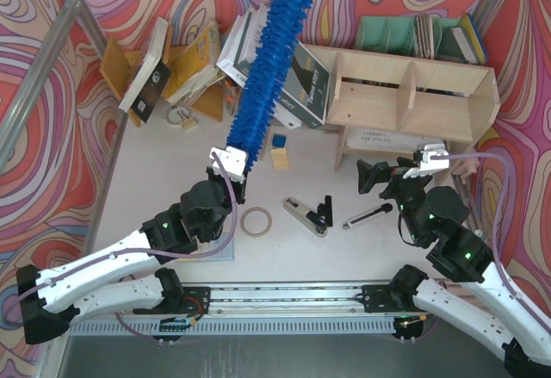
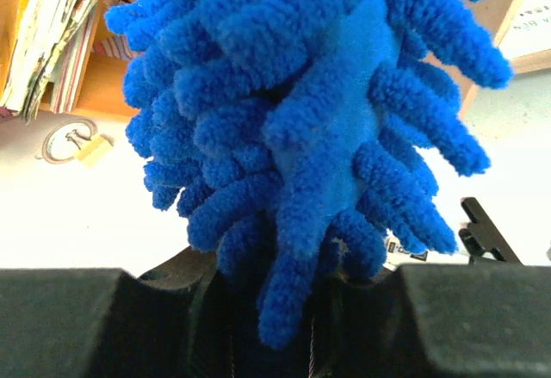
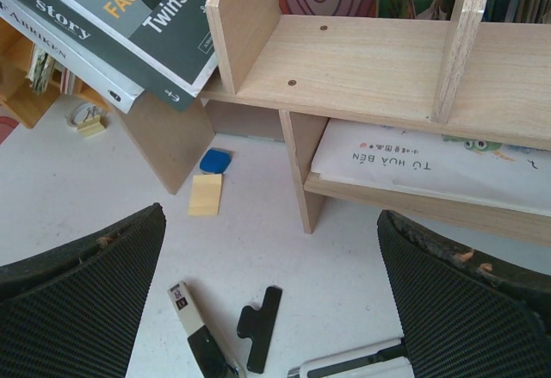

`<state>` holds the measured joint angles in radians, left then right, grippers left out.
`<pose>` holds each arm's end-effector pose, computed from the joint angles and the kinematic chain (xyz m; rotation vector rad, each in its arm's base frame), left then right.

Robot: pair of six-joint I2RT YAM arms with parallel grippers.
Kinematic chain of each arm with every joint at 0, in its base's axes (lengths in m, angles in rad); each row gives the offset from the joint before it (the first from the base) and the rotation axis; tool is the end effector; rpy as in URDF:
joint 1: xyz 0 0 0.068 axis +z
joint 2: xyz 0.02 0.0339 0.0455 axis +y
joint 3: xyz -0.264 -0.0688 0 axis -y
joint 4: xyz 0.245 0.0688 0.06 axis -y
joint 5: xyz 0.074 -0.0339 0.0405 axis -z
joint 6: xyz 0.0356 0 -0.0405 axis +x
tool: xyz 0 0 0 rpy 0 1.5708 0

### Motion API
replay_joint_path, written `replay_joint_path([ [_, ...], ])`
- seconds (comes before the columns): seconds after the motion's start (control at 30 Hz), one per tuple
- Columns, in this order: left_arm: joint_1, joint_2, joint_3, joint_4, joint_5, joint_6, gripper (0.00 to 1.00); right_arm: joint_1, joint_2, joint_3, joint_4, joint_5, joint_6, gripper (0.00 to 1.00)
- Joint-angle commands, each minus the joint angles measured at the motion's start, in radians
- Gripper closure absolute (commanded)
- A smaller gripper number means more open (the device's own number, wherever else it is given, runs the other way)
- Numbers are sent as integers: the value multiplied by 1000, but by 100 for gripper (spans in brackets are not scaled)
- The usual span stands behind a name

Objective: Dust the bookshelf with a duster

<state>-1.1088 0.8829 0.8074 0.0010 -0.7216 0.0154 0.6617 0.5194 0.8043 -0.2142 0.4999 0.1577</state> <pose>0.1109 -0.1700 0.3513 0.3646 1.5911 -0.2468 0.1005 0.0566 0.3784 0.0234 1.5151 0.2826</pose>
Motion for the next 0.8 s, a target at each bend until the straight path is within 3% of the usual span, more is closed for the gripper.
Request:
replay_joint_path([
  [0.0,38,6,-11,71,43,11,100,4,1,-2,18,16,8,1],
  [0.6,50,265,-69,217,203,-110,100,4,-4,-2,12,23,8,1],
  [0.77,50,247,-34,192,179,-67,100,4,-4,1,8,25,6,1],
])
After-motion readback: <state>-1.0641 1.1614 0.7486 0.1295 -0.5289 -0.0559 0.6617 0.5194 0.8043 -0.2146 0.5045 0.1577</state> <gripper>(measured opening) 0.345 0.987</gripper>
